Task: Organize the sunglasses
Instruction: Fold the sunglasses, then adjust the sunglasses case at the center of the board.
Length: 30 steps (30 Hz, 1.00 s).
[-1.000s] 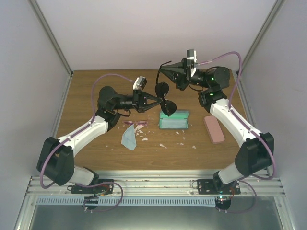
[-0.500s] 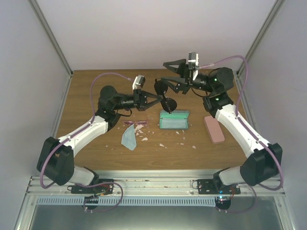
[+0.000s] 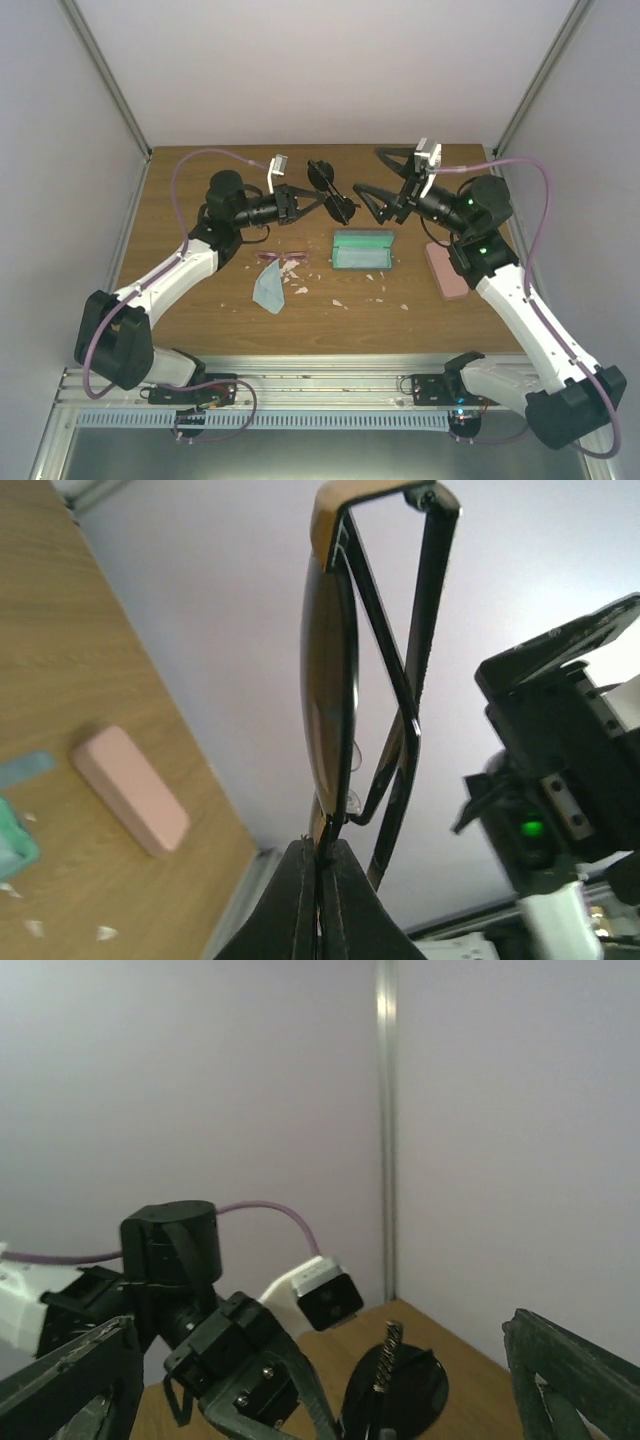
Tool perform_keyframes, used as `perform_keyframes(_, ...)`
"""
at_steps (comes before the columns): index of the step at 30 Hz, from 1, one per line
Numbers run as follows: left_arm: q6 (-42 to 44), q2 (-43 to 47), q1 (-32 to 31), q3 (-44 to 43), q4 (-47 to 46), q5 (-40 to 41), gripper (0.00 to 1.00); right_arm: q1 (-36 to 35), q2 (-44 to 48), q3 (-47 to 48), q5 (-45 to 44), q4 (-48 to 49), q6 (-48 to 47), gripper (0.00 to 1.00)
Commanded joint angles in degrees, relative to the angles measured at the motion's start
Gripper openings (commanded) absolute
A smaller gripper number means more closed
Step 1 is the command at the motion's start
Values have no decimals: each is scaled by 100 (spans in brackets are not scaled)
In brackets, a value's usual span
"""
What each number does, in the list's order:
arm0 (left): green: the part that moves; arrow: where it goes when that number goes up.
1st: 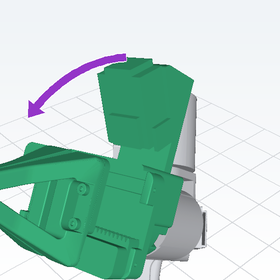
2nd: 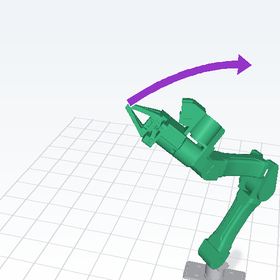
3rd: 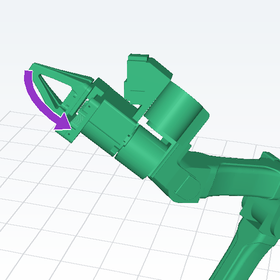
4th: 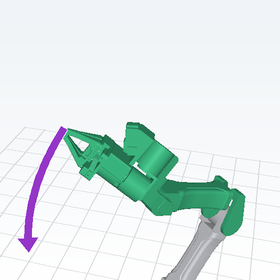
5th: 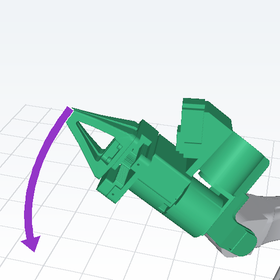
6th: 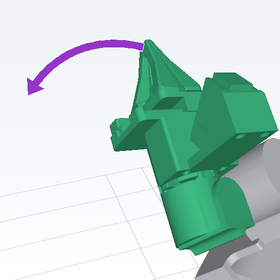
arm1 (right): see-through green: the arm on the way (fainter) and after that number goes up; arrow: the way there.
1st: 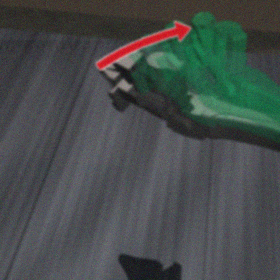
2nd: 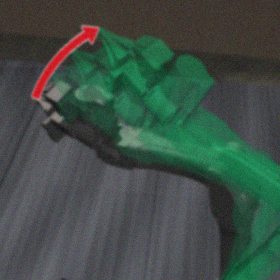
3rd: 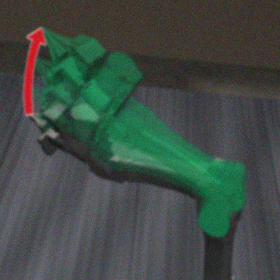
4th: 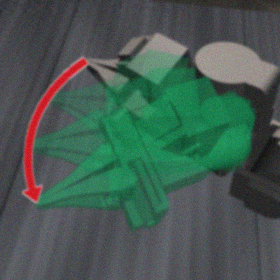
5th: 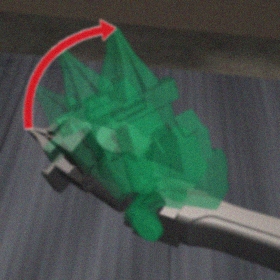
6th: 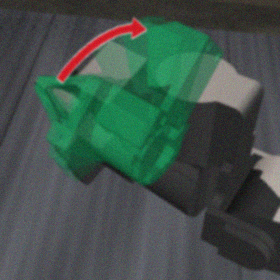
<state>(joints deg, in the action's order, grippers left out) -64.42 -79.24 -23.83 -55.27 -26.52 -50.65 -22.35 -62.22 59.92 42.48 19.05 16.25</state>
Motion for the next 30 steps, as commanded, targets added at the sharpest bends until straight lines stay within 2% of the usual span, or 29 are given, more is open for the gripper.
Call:
perform_keyframes(1, 1831, -137, -45, -610, 1514, 397, 0, -13, 37, 175, -1535, -1663, 212, 94)
perform_keyframes(4, 3180, -380, -241, -1119, 2777, 1051, 0, -8, -32, 125, -2369, -2546, 526, 88)
perform_keyframes(6, 3779, -600, -433, -1338, 3333, 1420, 0, -7, -116, 50, -2741, -3079, 703, 85)
perform_keyframes(9, 4367, -1093, -649, -1627, 3967, 1643, 0, -9, -260, -226, -3256, -3820, 1031, 79)
perform_keyframes(12, 4623, -1355, -761, -1601, 4018, 1708, 0, 8, -321, -857, -3465, -4192, 1403, 71)
perform_keyframes(19, 5124, -1715, -1053, -1637, 4104, 2133, 0, 59, -507, -2086, -3150, -4015, 1961, 50)
perform_keyframes(24, 5288, -1992, -1175, -1717, 4192, 2395, 0, 59, -1116, -2429, -2832, -3829, 1936, 29)
perform_keyframes(30, 5356, -2142, -1269, -1785, 4228, 2543, 0, 72, -1636, -2499, -2996, -3600, 1827, 21)
